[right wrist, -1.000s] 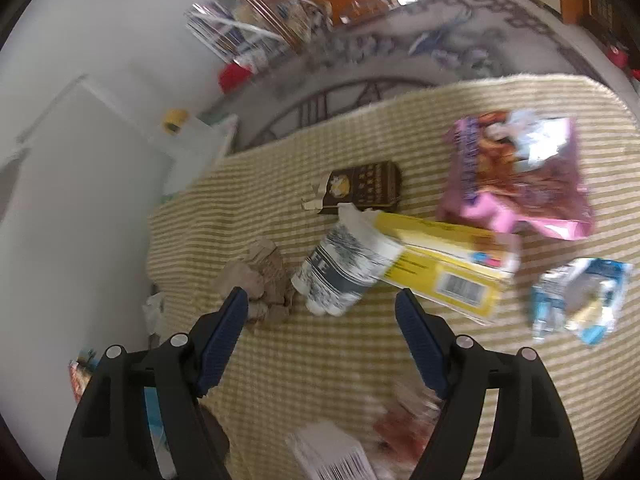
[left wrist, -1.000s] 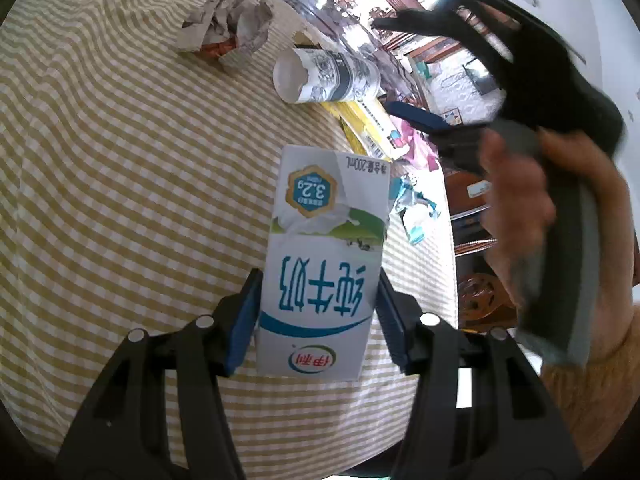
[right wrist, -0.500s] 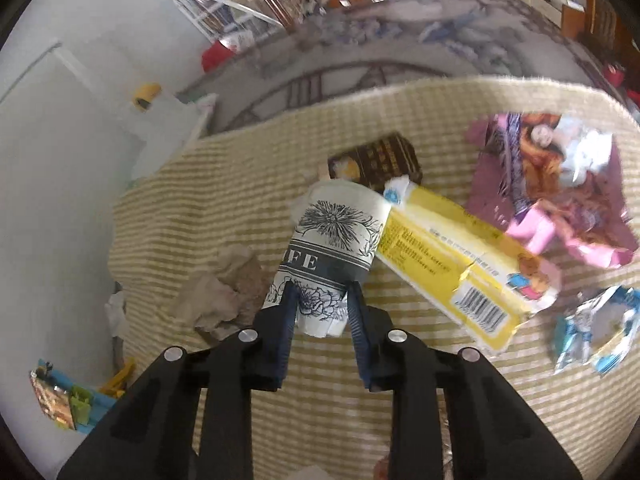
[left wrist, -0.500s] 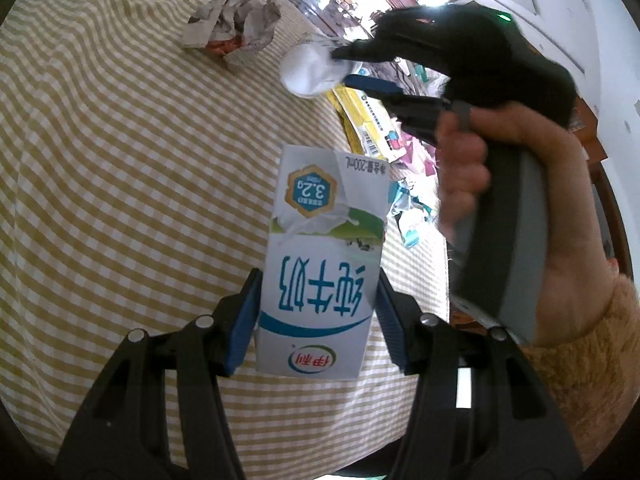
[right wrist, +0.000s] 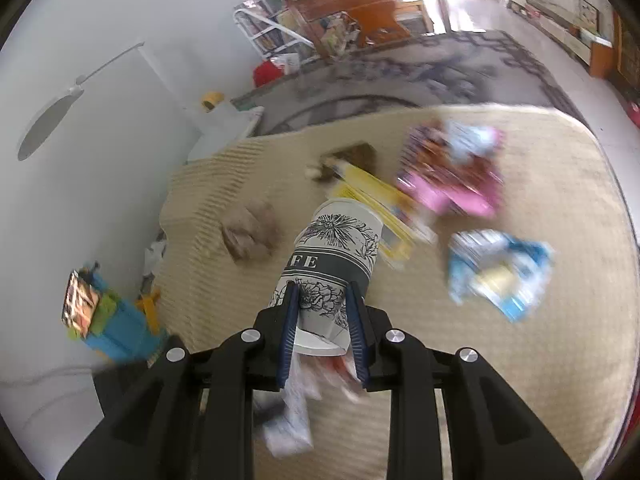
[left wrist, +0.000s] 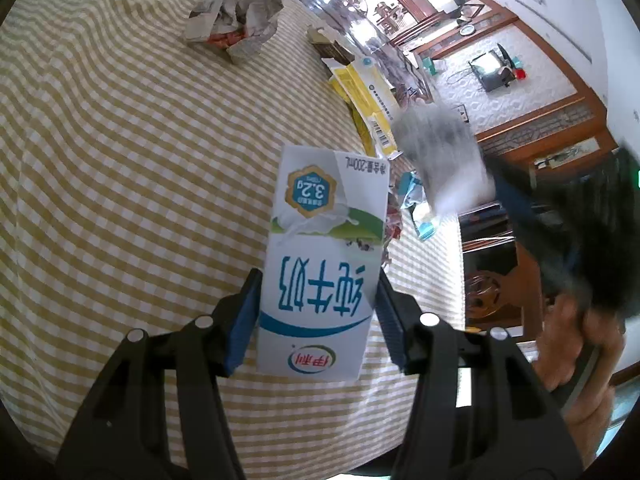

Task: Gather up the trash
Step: 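Grasp the white-and-black paper cup with the right tool while the left tool holds the carton, then carry carton and cup to the red bucket and open both tools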

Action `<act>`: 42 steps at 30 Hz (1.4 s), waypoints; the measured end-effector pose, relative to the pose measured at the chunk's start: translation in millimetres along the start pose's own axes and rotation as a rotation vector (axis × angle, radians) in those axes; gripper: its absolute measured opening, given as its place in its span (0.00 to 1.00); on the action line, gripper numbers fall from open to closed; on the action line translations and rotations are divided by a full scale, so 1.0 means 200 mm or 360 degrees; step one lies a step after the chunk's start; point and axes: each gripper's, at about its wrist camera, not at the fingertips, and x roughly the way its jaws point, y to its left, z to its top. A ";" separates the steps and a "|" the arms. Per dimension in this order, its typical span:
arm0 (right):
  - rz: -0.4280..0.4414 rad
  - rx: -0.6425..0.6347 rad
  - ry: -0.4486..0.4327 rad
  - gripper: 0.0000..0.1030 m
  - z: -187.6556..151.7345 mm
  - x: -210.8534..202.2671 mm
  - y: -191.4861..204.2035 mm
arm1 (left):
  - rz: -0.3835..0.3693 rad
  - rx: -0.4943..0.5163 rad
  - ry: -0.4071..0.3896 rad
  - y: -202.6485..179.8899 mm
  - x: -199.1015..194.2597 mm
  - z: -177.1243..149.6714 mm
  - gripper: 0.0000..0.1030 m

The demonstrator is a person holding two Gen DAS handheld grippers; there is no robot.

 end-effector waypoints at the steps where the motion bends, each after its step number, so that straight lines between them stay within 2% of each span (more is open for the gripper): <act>1: -0.0007 0.0009 0.0004 0.23 -0.06 -0.03 -0.05 | 0.0029 0.0024 -0.0005 -0.02 0.00 0.00 0.51; 6: -0.0073 -0.0001 0.0033 0.23 -0.24 -0.11 -0.22 | 0.0168 0.0166 -0.0020 -0.09 0.03 -0.01 0.51; 9: -0.0100 -0.0031 0.0047 0.23 -0.33 -0.11 -0.29 | 0.0189 0.0201 -0.0048 -0.13 0.05 -0.01 0.53; 11: -0.0105 -0.0047 0.0030 0.25 -0.36 -0.09 -0.31 | 0.0199 0.0219 -0.0091 -0.14 0.04 0.00 0.64; 13: -0.0081 -0.0030 0.0008 0.26 -0.38 -0.07 -0.34 | 0.0221 0.0232 -0.0147 -0.14 0.02 0.01 0.68; 18: 0.0012 0.0073 0.0006 0.46 -0.38 -0.03 -0.39 | 0.0272 0.0210 -0.0182 -0.12 0.04 0.02 0.69; 21: 0.0050 0.0113 -0.0033 0.51 -0.36 -0.04 -0.40 | 0.0274 0.0190 -0.0175 -0.10 0.07 0.02 0.69; 26: 0.0110 0.0196 -0.0027 0.51 -0.33 -0.02 -0.41 | 0.0287 0.0207 -0.0155 -0.10 0.10 0.00 0.69; 31: 0.0086 0.0189 0.0025 0.51 -0.33 0.05 -0.39 | 0.0307 0.0229 -0.0155 -0.11 0.11 -0.02 0.68; 32: 0.0080 0.0179 0.0036 0.49 -0.34 0.06 -0.39 | 0.0313 0.0234 -0.0160 -0.11 0.11 -0.02 0.63; 33: 0.0078 0.0170 0.0037 0.40 -0.35 0.06 -0.38 | 0.0318 0.0241 -0.0162 -0.12 0.11 -0.02 0.59; 34: 0.0078 0.0155 0.0034 0.40 -0.35 0.06 -0.37 | 0.0319 0.0250 -0.0162 -0.12 0.11 -0.02 0.55; 36: 0.0085 0.0127 -0.0002 0.26 -0.35 0.03 -0.36 | 0.0321 0.0260 -0.0182 -0.12 0.09 -0.03 0.55; 42: 0.0055 0.0079 -0.0151 0.25 -0.35 -0.08 -0.36 | 0.0346 0.0337 -0.0364 -0.17 -0.02 -0.04 0.53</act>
